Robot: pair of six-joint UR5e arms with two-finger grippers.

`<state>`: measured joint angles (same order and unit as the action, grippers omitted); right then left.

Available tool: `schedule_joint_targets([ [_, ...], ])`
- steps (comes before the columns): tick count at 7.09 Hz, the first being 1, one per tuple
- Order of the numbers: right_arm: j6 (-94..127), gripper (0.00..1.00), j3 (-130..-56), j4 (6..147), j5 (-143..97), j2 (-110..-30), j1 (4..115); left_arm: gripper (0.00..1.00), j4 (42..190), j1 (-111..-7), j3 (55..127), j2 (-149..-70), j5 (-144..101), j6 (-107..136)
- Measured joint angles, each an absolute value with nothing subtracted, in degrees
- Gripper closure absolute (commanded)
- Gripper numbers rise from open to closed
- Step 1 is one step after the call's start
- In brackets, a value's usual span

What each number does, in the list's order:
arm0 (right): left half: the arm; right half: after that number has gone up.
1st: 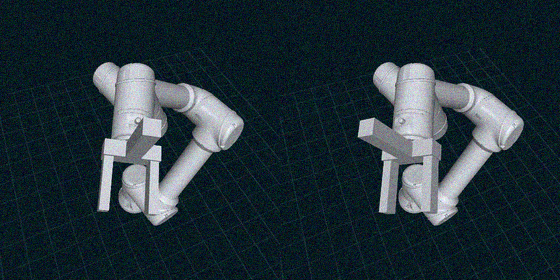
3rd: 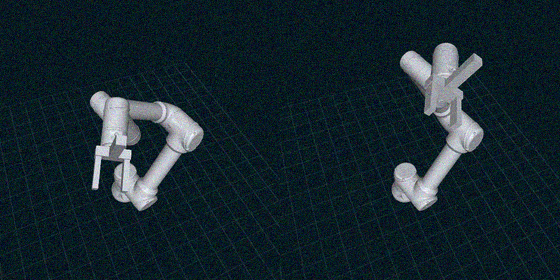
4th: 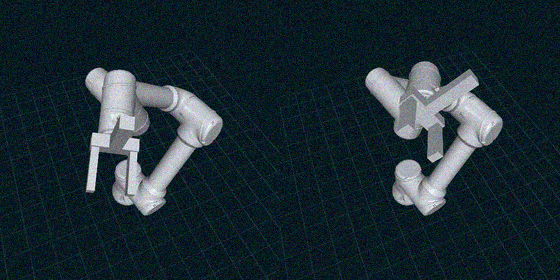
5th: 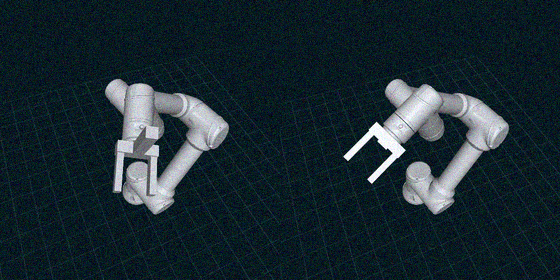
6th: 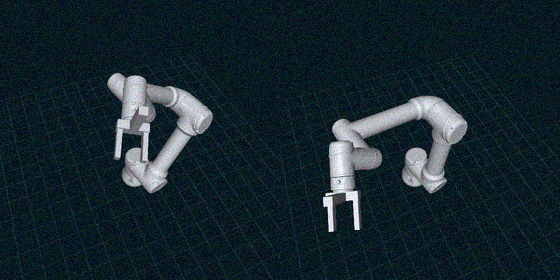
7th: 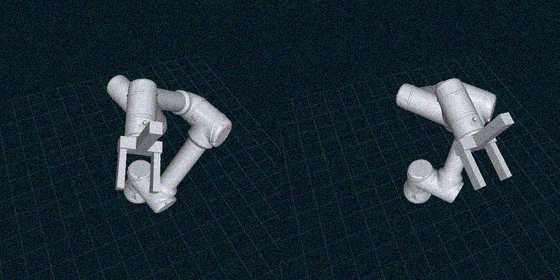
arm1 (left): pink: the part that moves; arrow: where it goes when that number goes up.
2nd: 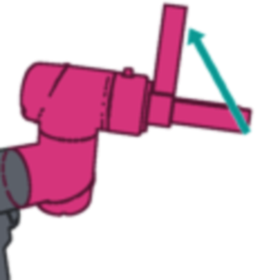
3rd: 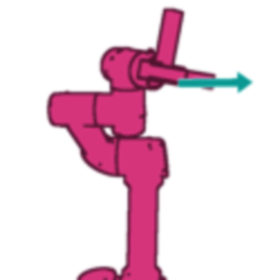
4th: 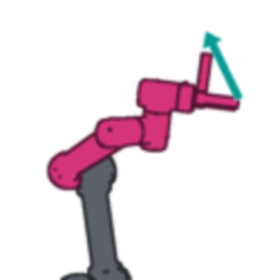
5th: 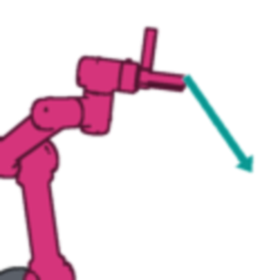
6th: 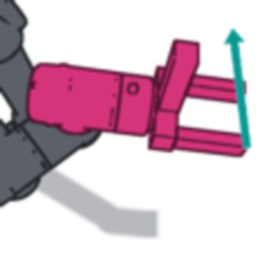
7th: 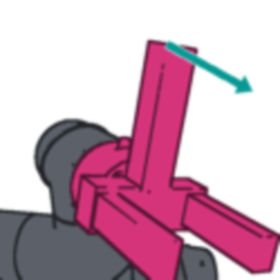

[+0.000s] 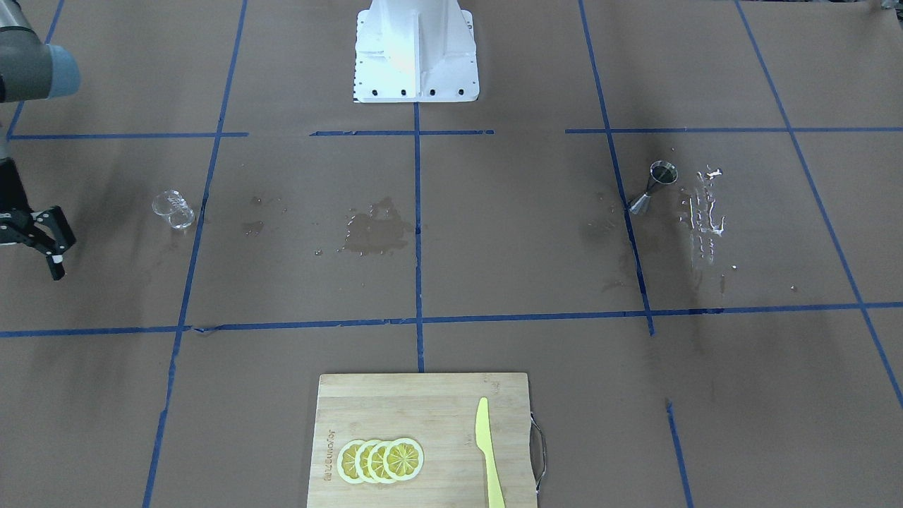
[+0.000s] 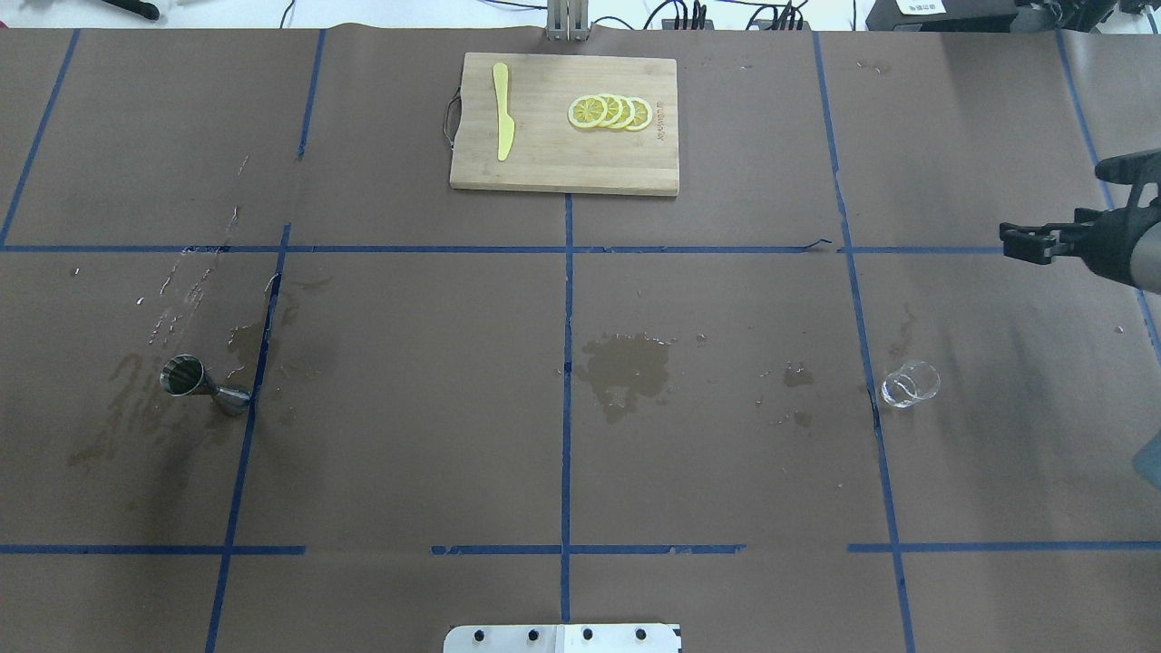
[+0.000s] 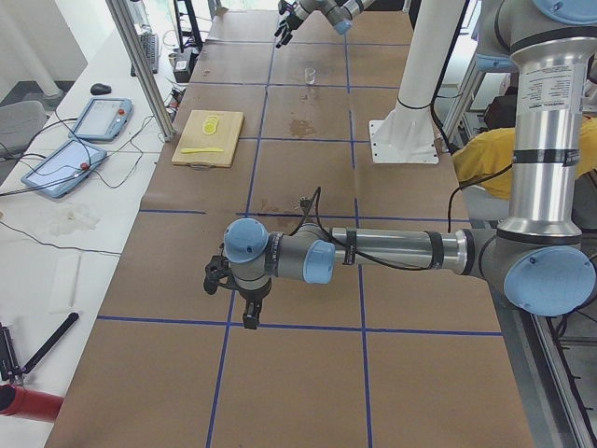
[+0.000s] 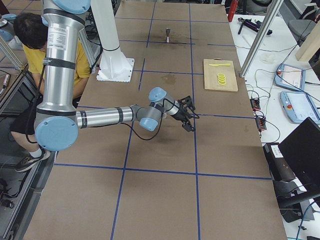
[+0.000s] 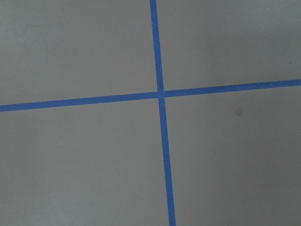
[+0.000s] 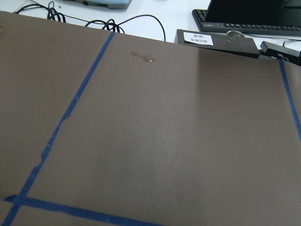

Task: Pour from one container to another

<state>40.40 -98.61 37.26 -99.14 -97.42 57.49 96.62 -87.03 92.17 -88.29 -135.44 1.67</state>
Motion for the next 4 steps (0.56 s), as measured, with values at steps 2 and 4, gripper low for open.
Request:
schedule_joint_targets([
  [2,23.94,0.00,-98.50,48.54,-119.28,-99.25,72.26,0.00,97.96,-87.05,91.58,-88.27,-135.44,1.60],
  [4,4.45,0.00,-99.58,66.32,-131.44,-101.24,84.85,0.00,98.48,-87.07,91.31,-88.25,-135.44,1.58],
])
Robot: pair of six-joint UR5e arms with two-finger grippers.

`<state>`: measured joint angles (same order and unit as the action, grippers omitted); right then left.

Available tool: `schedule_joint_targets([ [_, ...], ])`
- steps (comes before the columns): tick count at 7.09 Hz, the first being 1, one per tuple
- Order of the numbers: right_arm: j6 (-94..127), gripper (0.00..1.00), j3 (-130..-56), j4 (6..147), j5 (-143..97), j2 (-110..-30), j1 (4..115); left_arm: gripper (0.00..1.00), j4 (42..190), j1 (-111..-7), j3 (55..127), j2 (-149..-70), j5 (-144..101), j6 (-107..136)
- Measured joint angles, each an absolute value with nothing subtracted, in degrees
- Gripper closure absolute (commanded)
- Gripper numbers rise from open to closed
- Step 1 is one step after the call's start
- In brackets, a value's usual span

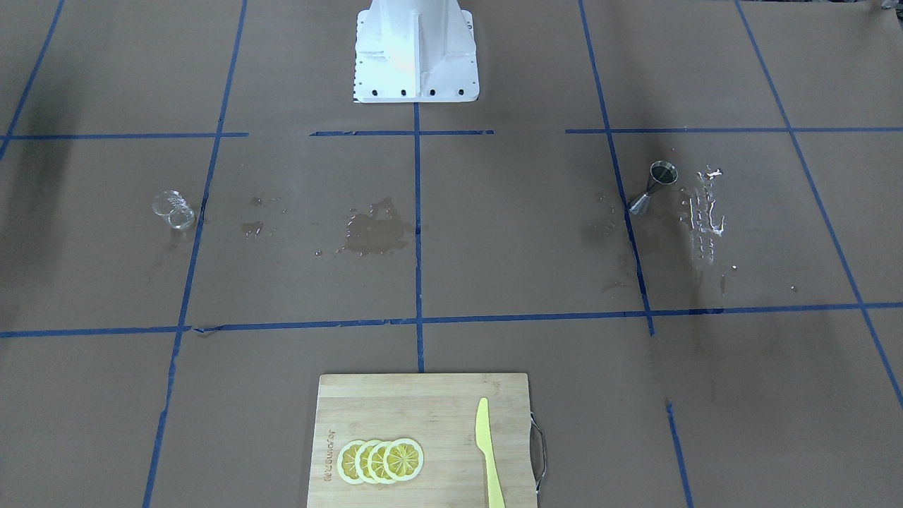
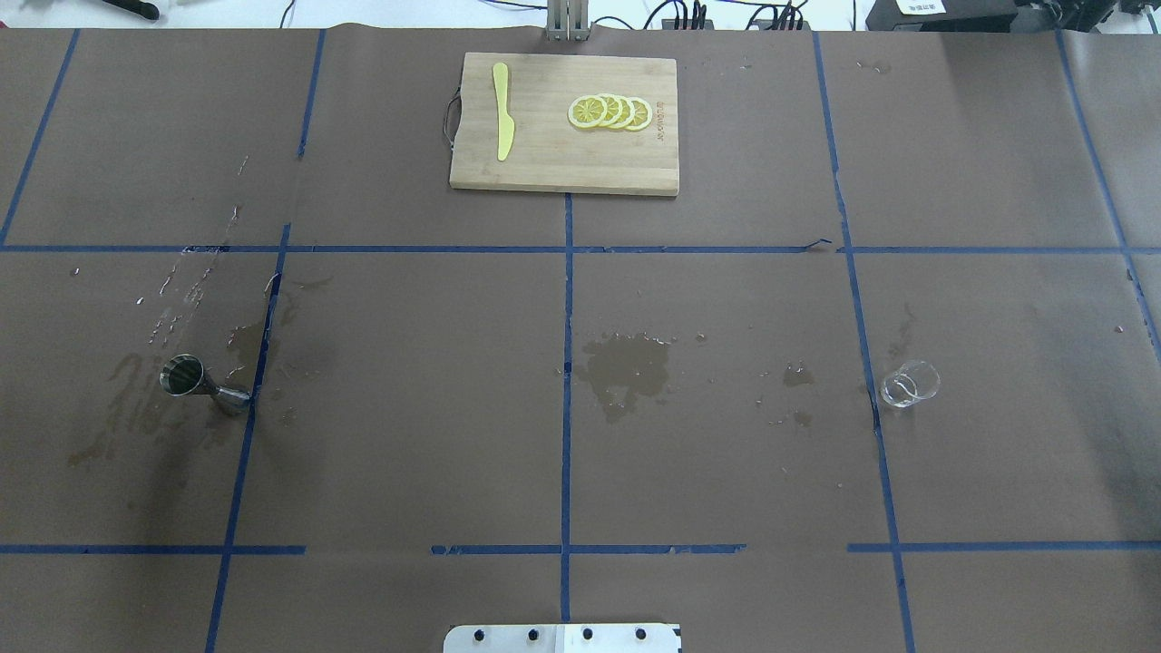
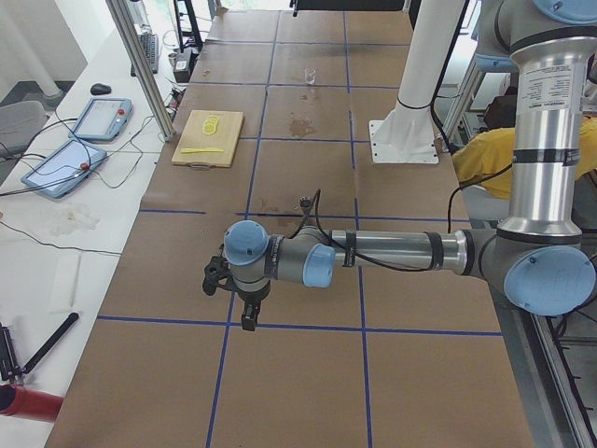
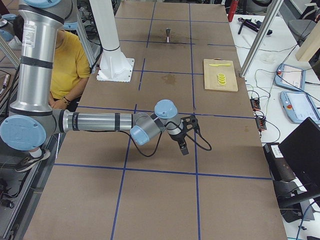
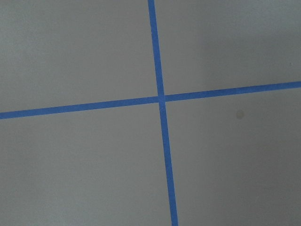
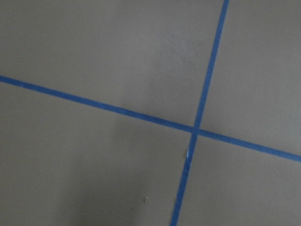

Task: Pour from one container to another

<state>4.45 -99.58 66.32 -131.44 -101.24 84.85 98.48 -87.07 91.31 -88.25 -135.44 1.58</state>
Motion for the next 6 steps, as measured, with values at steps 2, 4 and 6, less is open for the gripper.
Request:
schedule_joint_targets([
  [2,-4.87,0.00,-101.74,81.59,-133.51,-103.82,90.80,0.00,98.64,-87.02,90.80,-88.24,-135.44,1.56],
  [4,-6.31,0.00,-102.43,85.69,-132.82,-106.07,92.98,0.00,98.76,-87.02,90.08,-88.24,-135.44,1.51],
  [6,-5.95,0.00,-102.36,86.00,-132.85,-106.45,93.37,0.00,98.79,-87.01,90.00,-88.26,-135.44,1.50],
])
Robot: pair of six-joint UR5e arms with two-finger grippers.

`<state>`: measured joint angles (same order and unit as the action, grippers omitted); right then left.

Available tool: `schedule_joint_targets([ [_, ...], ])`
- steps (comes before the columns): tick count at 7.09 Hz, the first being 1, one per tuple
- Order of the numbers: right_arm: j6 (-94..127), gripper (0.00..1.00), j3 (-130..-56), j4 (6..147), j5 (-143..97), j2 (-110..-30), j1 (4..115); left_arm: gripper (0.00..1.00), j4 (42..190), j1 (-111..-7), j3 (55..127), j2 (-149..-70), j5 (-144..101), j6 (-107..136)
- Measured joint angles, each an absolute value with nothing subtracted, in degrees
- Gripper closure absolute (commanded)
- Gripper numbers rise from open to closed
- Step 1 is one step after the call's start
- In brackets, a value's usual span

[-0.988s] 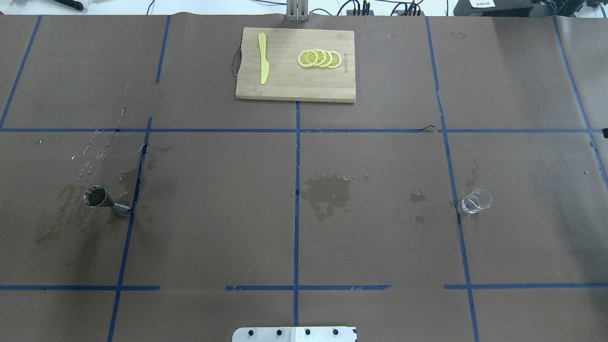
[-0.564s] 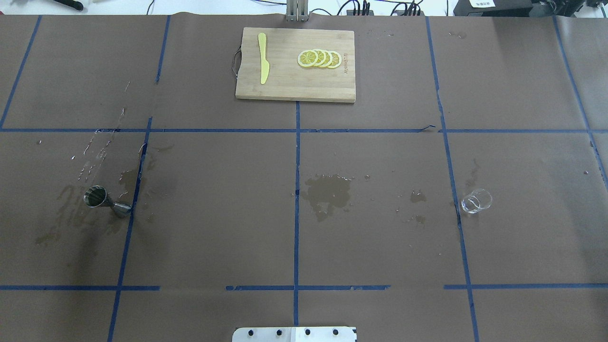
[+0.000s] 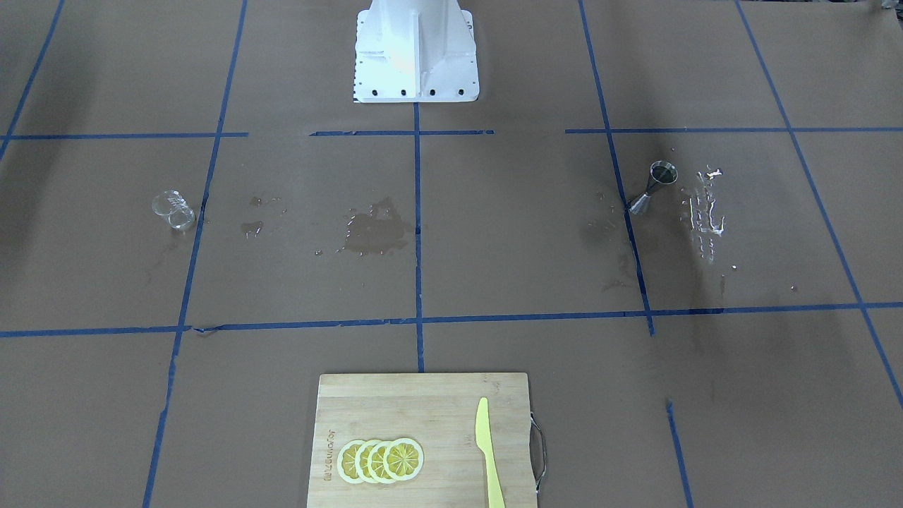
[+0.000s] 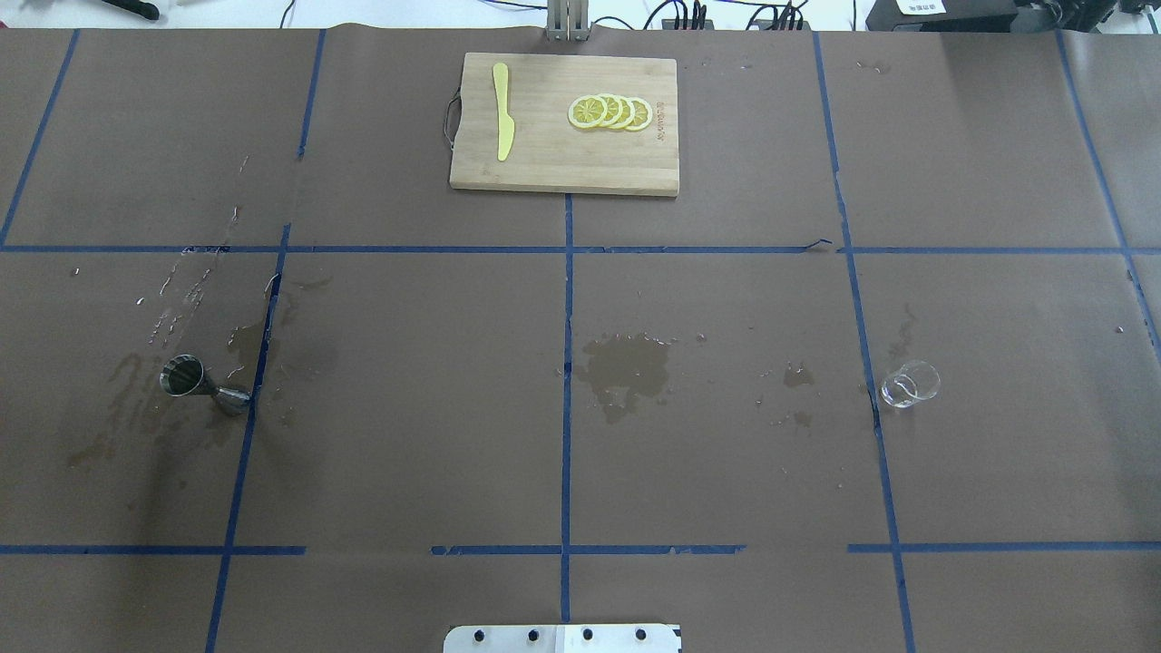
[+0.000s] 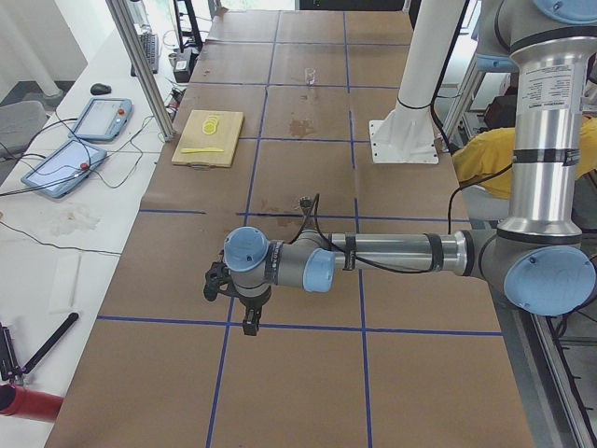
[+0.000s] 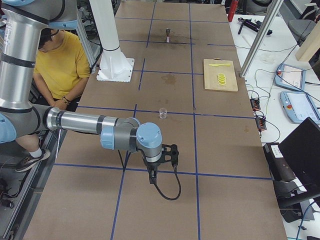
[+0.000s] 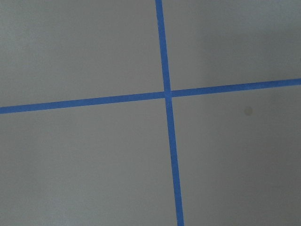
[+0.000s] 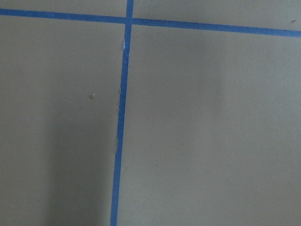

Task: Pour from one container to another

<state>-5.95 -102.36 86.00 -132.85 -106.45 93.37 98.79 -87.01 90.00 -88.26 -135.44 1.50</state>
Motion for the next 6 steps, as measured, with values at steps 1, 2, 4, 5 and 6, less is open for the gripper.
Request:
schedule_joint_targets([
  [1,-5.88,0.00,-102.24,85.99,-132.76,-106.31,93.40,0.00,98.79,-87.01,90.00,-88.29,-135.44,1.51],
  [2,-5.83,0.00,-102.06,86.02,-133.24,-106.27,93.42,0.00,98.77,-87.02,90.00,-88.32,-135.44,1.55],
  [4,-6.18,0.00,-101.34,85.76,-134.78,-106.11,93.42,0.00,98.66,-87.05,90.00,-88.28,-135.44,1.58],
  [5,-6.42,0.00,-101.10,85.62,-134.93,-106.05,93.43,0.00,98.61,-87.06,90.05,-88.26,-135.50,1.60],
  [6,-6.60,0.00,-101.59,85.53,-134.58,-106.16,93.43,0.00,98.56,-87.06,90.09,-88.25,-135.62,1.64],
])
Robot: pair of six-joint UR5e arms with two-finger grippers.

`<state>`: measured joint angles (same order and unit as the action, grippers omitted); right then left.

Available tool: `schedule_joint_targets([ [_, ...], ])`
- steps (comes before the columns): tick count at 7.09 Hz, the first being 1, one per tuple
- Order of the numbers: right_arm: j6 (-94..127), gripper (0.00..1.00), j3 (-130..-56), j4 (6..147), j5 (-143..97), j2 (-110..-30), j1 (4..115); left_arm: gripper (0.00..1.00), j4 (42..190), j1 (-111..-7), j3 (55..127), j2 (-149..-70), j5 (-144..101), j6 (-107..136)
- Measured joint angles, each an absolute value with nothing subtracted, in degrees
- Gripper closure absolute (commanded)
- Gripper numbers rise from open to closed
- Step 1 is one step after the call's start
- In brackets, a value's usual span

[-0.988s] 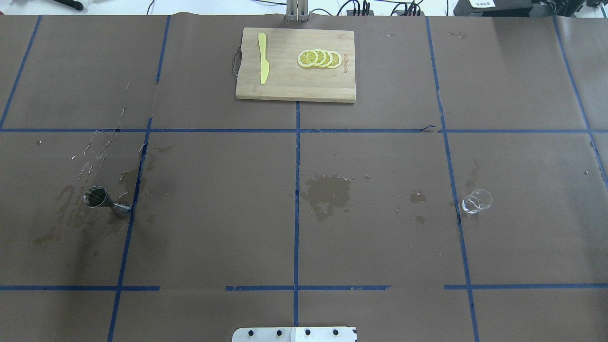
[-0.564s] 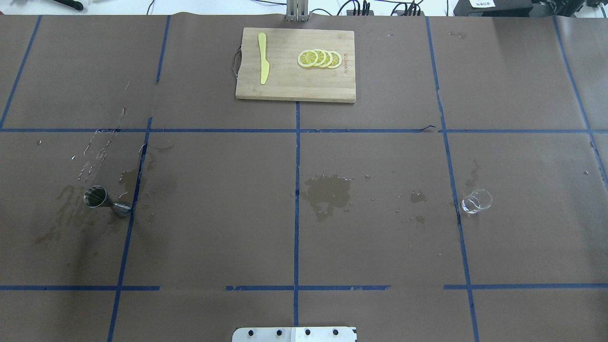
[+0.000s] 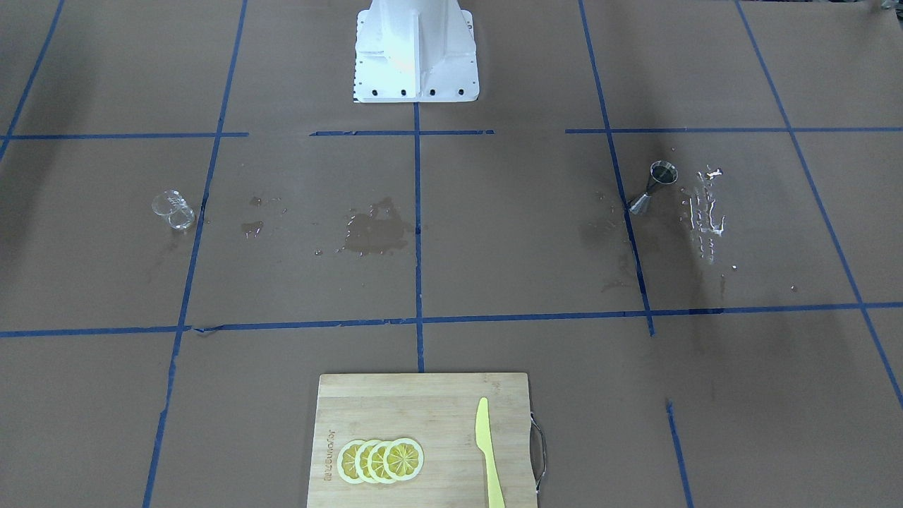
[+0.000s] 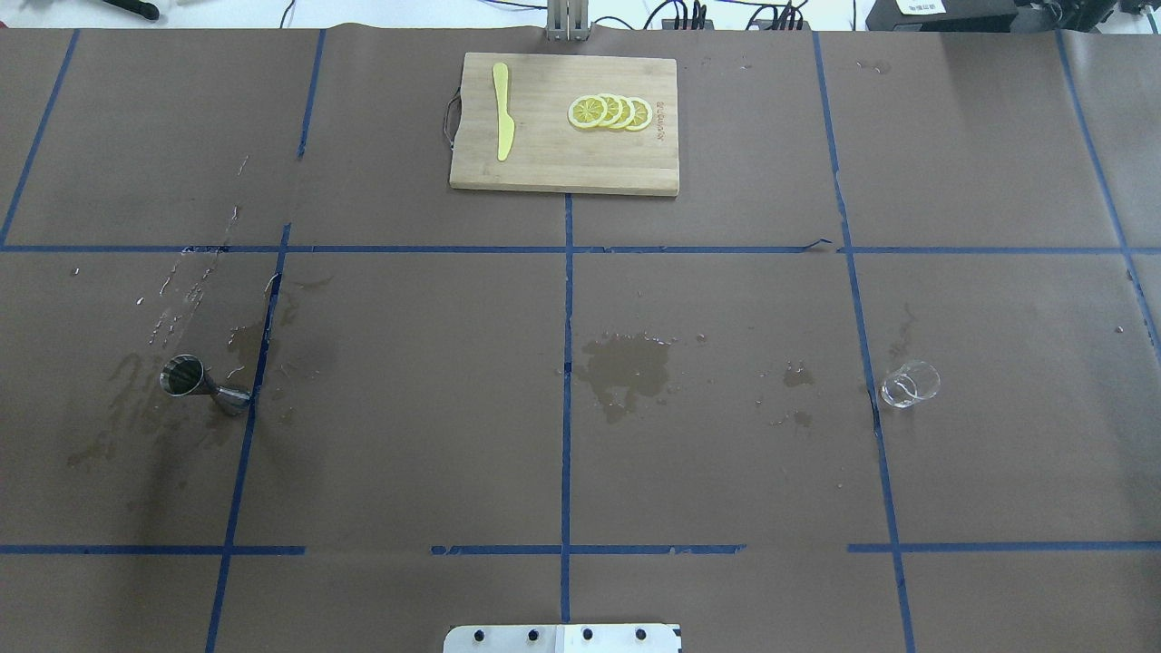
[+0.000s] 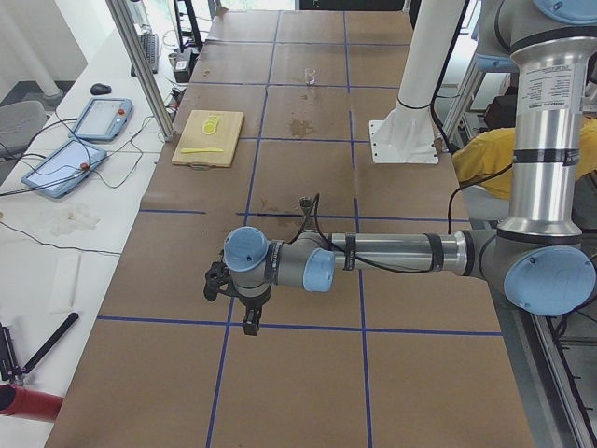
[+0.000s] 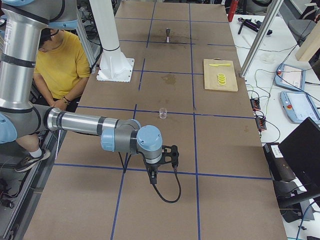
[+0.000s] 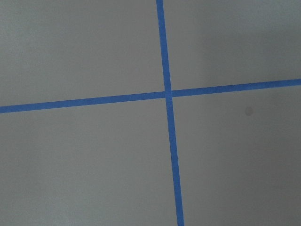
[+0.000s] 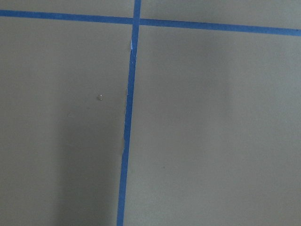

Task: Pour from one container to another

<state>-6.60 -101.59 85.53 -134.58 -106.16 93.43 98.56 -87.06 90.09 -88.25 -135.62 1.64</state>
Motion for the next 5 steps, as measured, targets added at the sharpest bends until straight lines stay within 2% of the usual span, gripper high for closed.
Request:
schedule_joint_targets([
  [5,-5.52,0.00,-103.31,86.37,-132.97,-103.61,91.84,0.00,98.56,-87.10,90.00,-88.22,-135.79,1.62],
])
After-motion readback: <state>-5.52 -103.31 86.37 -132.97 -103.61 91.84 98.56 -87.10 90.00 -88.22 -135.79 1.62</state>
